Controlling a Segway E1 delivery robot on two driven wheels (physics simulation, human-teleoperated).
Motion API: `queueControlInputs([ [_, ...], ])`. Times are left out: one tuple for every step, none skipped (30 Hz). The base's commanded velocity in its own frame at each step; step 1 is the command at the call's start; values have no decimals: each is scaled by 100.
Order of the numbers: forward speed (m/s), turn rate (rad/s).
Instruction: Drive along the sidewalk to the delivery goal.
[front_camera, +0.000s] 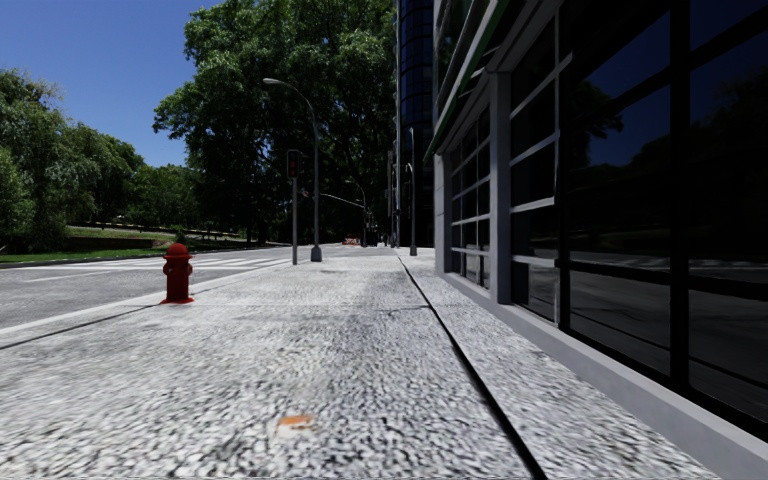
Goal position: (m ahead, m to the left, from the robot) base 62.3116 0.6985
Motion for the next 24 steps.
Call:
queueControlInputs([
  [200, 0],
  [200, 0],
  [200, 0],
  [200, 0],
  [200, 0],
  [200, 0],
  [200, 0],
  [200, 0],
  [200, 0],
  [200, 0],
  [200, 0],
  [200, 0],
  [200, 0],
  [200, 0],
  [200, 0],
  [200, 0],
  [200, 0],
  [200, 0],
  [200, 0],
  [200, 0],
  [200, 0],
  [200, 0],
  [200, 0],
  [200, 0],
])
